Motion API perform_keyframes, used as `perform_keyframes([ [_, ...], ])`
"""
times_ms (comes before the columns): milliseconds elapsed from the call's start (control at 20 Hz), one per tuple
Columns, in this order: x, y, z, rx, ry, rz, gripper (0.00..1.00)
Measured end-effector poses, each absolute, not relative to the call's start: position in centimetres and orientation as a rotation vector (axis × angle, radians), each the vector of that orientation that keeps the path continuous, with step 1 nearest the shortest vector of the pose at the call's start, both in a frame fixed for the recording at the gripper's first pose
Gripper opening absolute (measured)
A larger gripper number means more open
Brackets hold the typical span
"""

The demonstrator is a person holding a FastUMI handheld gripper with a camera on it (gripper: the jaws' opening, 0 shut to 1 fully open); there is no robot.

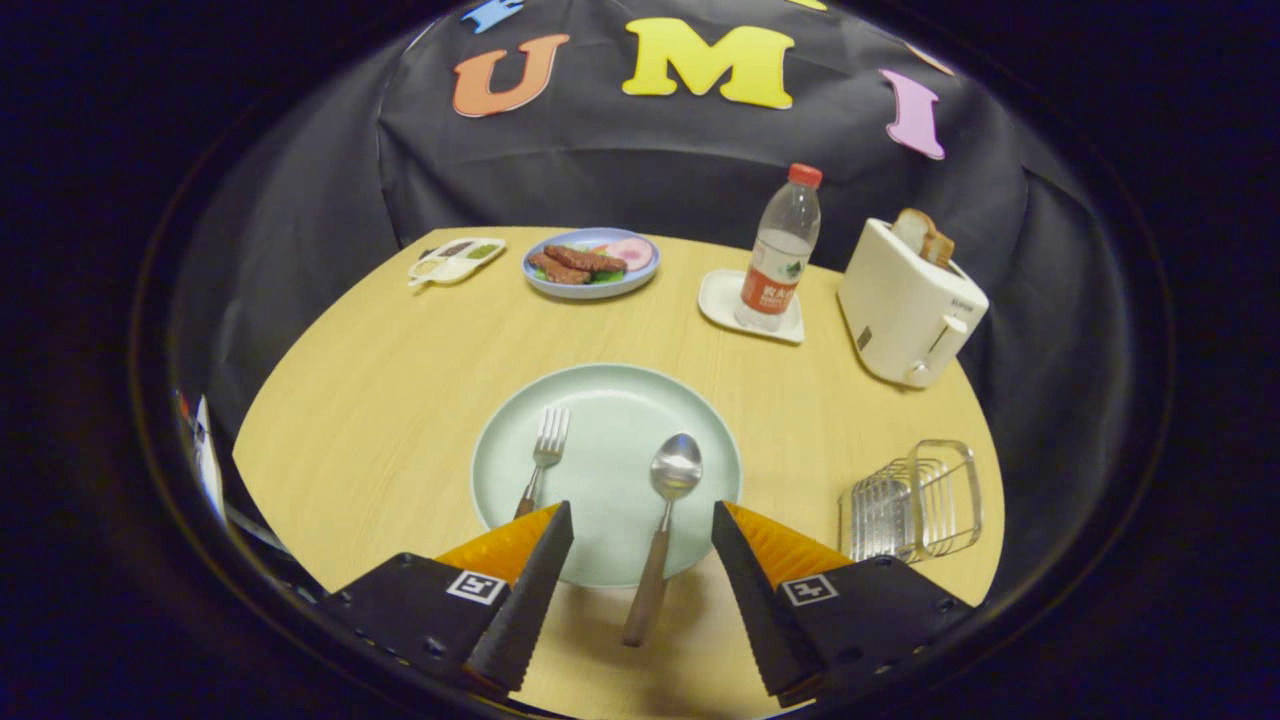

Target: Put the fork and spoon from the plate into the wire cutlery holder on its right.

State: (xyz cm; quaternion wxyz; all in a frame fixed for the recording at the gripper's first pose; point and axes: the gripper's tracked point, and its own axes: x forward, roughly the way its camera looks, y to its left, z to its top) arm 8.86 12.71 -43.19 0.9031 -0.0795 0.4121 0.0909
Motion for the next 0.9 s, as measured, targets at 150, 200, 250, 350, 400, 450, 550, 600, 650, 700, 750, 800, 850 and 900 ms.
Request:
perform_keyframes([
  [150,8.8,12.5,-45.6,-0.105,0.933,0.138,0.76],
  [200,8.9,12.4,-46.3,-0.082,0.955,0.120,0.73],
  [250,9.0,12.1,-46.8,-0.064,0.969,0.098,0.69],
  [350,9.4,11.9,-48.1,-0.023,0.995,0.072,0.55],
  [400,9.6,12.1,-48.3,-0.009,1.006,0.073,0.48],
  [450,9.7,12.2,-48.3,-0.008,1.008,0.065,0.43],
  [550,9.7,12.3,-48.5,-0.017,1.018,0.042,0.41],
  [600,9.5,12.6,-48.6,-0.014,1.022,0.047,0.37],
  [650,9.3,12.3,-48.7,-0.026,1.026,0.033,0.37],
  [700,8.9,12.3,-48.5,-0.025,1.031,0.030,0.27],
  [750,8.7,12.7,-48.6,-0.016,1.032,0.037,0.17],
  [800,8.7,12.7,-48.6,-0.018,1.028,0.036,0.20],
  [850,8.6,12.2,-48.6,-0.036,1.022,0.016,0.20],
  [900,8.5,12.3,-48.2,-0.032,1.026,0.023,0.13],
])
